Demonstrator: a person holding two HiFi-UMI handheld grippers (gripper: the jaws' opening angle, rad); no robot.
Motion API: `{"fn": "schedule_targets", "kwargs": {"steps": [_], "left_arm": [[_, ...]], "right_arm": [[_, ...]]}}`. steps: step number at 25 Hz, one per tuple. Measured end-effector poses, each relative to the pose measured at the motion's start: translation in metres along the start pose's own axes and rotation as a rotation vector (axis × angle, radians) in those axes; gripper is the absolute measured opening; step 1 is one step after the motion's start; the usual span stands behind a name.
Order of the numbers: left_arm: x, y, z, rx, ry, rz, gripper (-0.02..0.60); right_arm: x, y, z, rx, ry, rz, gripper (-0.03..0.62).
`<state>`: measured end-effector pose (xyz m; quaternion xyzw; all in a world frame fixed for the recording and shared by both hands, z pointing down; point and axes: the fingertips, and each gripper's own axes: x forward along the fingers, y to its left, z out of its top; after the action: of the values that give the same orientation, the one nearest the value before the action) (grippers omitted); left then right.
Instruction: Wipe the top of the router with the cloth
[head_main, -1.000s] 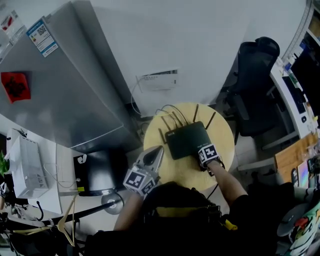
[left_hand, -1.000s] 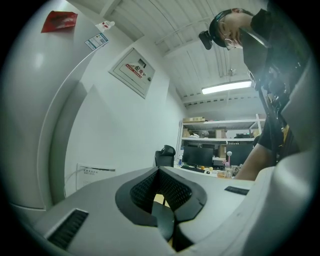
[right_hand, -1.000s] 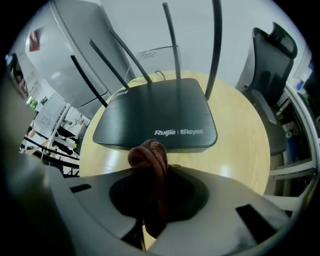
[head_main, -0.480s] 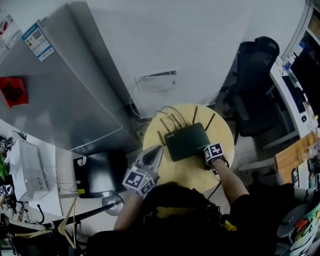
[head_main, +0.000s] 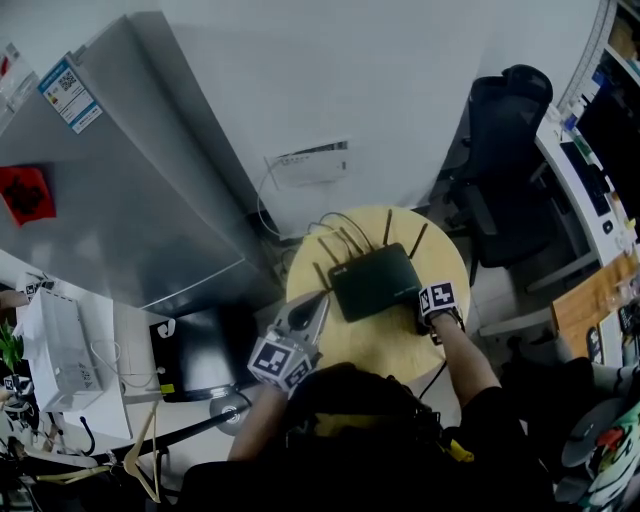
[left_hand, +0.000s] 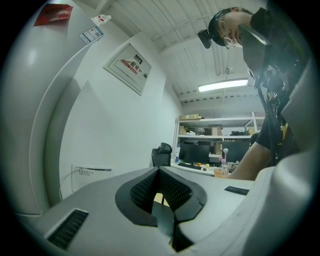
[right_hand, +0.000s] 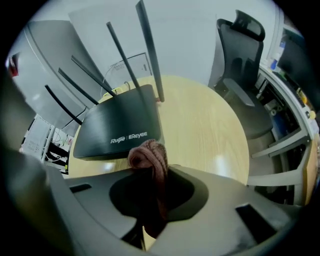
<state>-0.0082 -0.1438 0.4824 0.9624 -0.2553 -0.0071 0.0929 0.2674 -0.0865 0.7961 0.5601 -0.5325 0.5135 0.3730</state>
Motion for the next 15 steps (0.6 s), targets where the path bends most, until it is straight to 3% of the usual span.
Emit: {"fn": "schedule_targets", "kwargs": {"steps": [9,15], "left_arm": [[0.01,-0.014,0.002,0.021,0.0,-0.035,-0.006],[0.012,-0.02,0.0,0.032,0.007,0.003,-0.006]], "right_arm": [[-0.015,-0.028,0.0,0.124,-0.114,0.01,0.061],[-0.042,-0.03,0.012,0.192,-0.296,0.089,0.061]]}}
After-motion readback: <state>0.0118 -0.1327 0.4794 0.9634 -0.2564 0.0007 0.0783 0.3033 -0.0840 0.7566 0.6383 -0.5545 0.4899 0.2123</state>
